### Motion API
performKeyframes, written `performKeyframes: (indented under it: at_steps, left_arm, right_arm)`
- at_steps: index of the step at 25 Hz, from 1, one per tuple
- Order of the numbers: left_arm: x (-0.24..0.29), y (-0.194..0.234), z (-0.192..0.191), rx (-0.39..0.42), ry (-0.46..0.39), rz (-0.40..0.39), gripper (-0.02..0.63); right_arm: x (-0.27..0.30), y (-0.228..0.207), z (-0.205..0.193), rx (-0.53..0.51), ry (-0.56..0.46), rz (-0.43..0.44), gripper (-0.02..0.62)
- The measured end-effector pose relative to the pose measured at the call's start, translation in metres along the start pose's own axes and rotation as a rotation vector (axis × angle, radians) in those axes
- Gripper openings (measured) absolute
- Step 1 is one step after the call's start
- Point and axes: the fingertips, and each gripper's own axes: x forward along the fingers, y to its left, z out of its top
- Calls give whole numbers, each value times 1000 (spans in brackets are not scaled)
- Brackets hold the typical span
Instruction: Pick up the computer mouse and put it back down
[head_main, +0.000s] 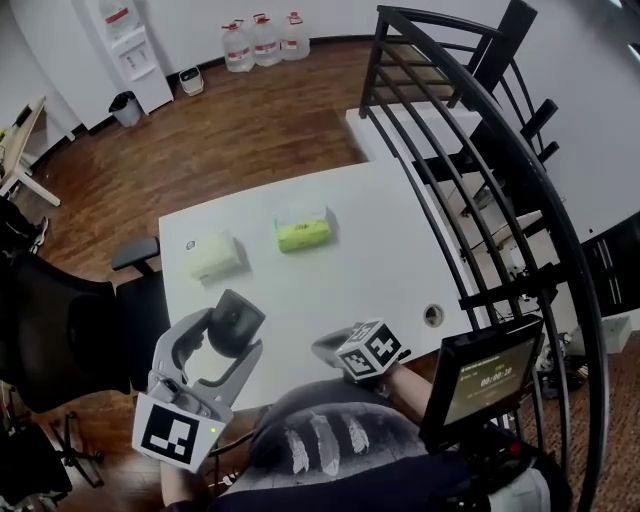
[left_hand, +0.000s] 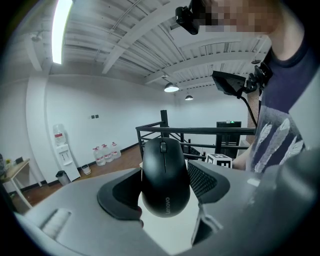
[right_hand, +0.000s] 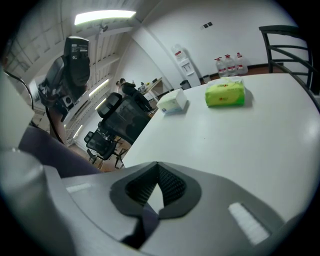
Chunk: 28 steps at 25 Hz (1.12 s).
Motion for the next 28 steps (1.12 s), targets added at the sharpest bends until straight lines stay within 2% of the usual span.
performKeyframes:
  at_steps: [8, 13, 20, 28]
  left_arm:
    - [36, 7, -8, 29, 35, -47, 305]
    - [62, 23, -23, 62, 96, -68, 305]
    - [99, 47, -52, 8, 170, -80, 305]
    - [142, 62, -101, -64, 316, -121, 305]
  right_arm:
    - [1, -7, -5, 34, -6, -6, 3]
    - [2, -8, -5, 59, -7, -2, 3]
    - [5, -15, -5, 85, -5, -12, 3]
    - [2, -24, -4, 116, -4, -23, 3]
